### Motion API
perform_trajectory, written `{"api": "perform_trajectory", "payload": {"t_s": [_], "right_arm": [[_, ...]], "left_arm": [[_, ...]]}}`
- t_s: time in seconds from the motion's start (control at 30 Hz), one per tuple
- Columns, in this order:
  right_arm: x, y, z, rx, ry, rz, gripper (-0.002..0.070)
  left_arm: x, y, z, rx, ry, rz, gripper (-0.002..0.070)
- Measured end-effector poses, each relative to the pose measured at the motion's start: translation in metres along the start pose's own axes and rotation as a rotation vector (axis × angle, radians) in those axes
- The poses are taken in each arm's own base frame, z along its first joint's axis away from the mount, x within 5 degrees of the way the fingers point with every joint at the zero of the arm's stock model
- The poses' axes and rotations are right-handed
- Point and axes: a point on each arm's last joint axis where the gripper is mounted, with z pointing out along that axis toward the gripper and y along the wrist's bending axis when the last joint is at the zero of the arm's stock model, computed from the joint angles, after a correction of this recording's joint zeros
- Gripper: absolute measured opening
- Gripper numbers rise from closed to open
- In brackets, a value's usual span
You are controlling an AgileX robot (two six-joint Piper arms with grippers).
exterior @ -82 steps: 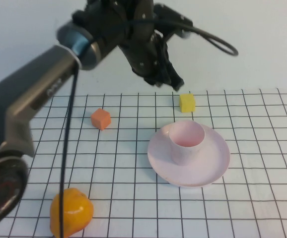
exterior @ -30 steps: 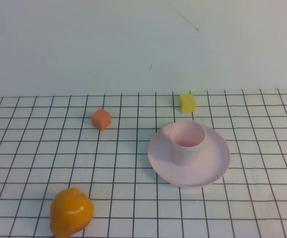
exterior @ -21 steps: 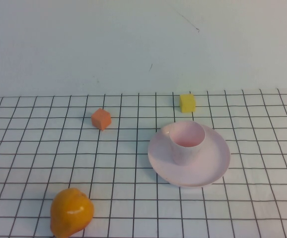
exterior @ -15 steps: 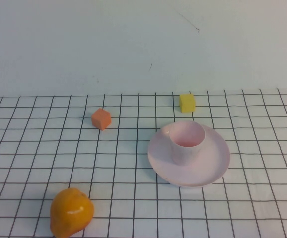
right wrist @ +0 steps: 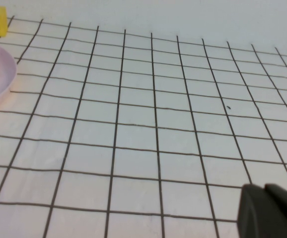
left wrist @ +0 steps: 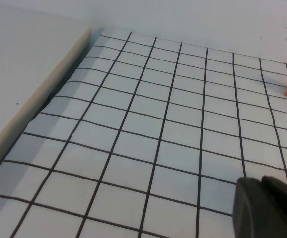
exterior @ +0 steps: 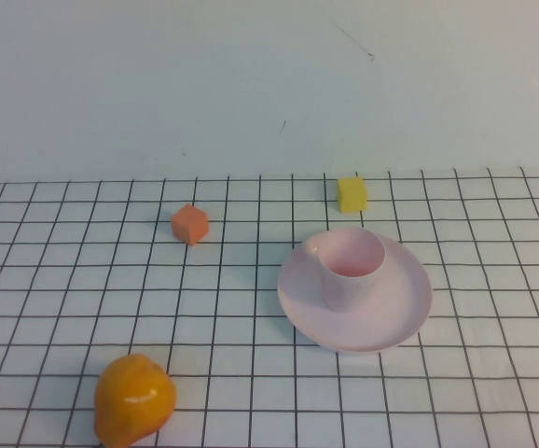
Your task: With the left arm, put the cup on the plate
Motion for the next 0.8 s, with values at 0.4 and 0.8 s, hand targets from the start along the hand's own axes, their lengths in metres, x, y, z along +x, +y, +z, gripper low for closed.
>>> {"api": "perform_trajectory", "payload": {"t_s": [0.4,0.8], "right_arm": [[0.0,0.0,0.0,0.0,0.0,0.0,-0.0002],[0.0,0.0,0.0,0.0,0.0,0.0,-0.0002]], "left_arm": [[-0.0001,-0.0001,-0.0002,0.002,0.003,0.014,-0.0002],[0.0021,-0.0082,-0.0006,0.138,0.022,0.261,-0.0002]]}}
